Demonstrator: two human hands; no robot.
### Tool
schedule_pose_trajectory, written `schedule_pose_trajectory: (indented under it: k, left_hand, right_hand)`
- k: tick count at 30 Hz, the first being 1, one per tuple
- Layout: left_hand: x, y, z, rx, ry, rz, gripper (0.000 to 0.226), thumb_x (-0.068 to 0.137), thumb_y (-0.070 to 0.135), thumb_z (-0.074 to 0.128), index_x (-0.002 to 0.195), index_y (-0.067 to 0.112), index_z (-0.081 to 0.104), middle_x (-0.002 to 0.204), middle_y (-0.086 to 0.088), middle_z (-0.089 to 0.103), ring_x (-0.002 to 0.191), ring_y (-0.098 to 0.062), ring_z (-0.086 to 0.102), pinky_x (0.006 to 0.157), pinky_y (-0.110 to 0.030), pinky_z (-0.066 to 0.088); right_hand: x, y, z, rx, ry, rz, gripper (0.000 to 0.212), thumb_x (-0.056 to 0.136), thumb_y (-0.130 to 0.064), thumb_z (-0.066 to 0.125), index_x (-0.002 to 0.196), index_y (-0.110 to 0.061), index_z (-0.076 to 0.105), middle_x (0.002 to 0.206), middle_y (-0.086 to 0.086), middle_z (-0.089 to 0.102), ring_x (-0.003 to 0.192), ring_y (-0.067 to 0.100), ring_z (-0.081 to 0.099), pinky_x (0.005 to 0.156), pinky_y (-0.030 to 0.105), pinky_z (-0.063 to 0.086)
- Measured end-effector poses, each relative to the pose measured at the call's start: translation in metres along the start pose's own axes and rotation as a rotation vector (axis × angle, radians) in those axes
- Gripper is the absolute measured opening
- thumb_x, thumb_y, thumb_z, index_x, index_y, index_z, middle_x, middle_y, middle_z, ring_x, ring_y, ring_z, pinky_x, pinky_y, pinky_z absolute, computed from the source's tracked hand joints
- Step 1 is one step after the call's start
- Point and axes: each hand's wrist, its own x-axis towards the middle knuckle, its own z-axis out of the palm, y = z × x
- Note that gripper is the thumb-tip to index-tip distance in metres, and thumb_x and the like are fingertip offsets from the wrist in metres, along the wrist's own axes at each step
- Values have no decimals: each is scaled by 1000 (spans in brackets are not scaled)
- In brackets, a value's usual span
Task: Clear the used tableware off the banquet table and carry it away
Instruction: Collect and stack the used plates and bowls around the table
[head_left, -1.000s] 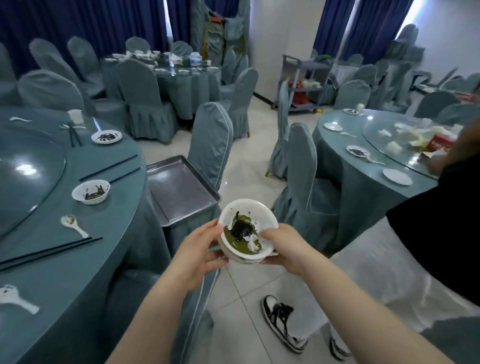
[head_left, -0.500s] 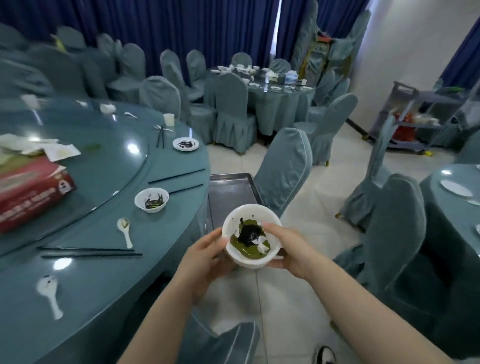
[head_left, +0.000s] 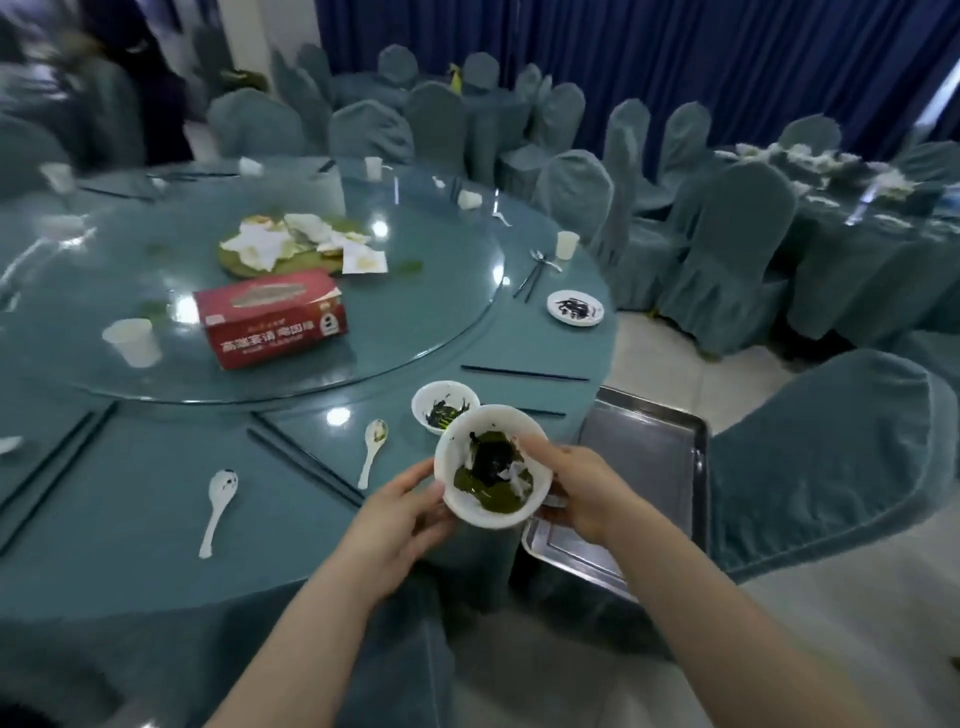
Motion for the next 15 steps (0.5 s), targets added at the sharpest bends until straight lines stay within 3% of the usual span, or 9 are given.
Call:
schedule_pose_trajectory:
  k: [4,7,11,15]
  left_hand:
    - [32,-10,35,-77,142,10,35,94,7,56,127,18,57,110,-8,72,102,-23,68,78,-34,58]
    - [50,-15,52,-97,190,24,35,93,4,55,126,17,57,104,-9,73,92,-21,71,68,-30,58]
    - [73,-11,67,-141,297,60,31,92,2,56,118,19,58,96,-7,75,81,-17,73,61,-26,57]
    - [91,-5,64,-216,406,101,29,92,0,55,110,21,61,94,-8,75,83,-19,71,62,-27,56]
  right_hand:
    - [52,-16,-41,38,-147,55,40,78,-56,65,86,-17,73,81,2,75,70,16,71,58,28,54]
    - [81,-21,-63,82,-246,55,35,85,-51,61,76,-19,72,71,0,68,56,10,64,60,28,51]
    - [123,-33,-70,41,-304,66,37,85,-51,61,89,-16,74,85,4,71,90,24,65,81,41,56]
    - [154,-43,-54,-15,-381,73,46,74,-50,72,99,-11,69,90,4,74,87,20,68,71,32,55]
